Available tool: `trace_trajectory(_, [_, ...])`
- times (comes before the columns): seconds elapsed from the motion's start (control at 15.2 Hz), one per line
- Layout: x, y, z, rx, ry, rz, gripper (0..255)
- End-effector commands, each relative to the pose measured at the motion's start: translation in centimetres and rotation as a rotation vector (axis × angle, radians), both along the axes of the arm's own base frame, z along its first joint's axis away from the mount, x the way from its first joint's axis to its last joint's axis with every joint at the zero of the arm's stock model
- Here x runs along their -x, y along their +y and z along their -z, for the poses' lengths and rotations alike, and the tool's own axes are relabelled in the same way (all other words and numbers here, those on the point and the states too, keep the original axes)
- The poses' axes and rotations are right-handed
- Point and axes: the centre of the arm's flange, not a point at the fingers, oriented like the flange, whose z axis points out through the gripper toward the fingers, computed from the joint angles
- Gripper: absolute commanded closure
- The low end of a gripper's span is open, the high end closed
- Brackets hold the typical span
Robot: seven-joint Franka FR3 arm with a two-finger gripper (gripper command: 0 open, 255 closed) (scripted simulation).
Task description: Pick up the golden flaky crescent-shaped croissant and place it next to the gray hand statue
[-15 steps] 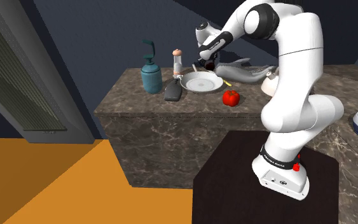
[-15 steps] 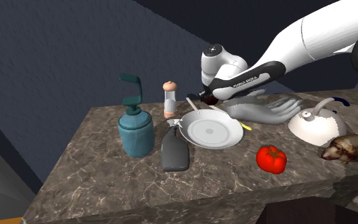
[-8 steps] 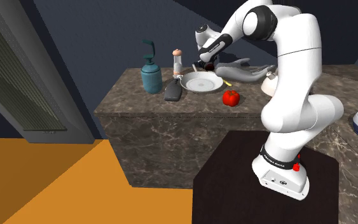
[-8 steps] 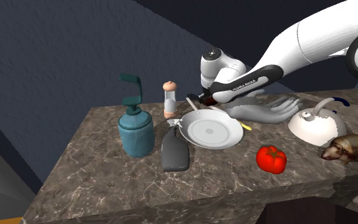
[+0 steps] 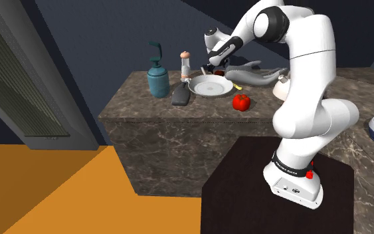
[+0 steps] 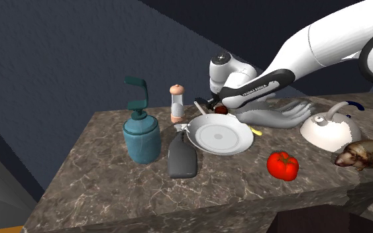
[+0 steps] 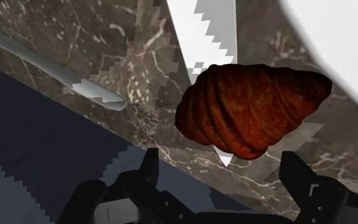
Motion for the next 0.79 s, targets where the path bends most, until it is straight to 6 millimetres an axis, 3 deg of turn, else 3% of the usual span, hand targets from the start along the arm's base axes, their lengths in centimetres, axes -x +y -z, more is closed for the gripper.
trace_trajectory(0.0, [0.0, 0.0, -0.1, 0.0, 0.0, 0.0, 0])
trace_trajectory(0.26, [0.4, 2.6, -4.4, 0.0, 0.0, 0.0, 0])
trace_trajectory(0.73, [0.4, 2.6, -4.4, 0.0, 0.0, 0.0, 0])
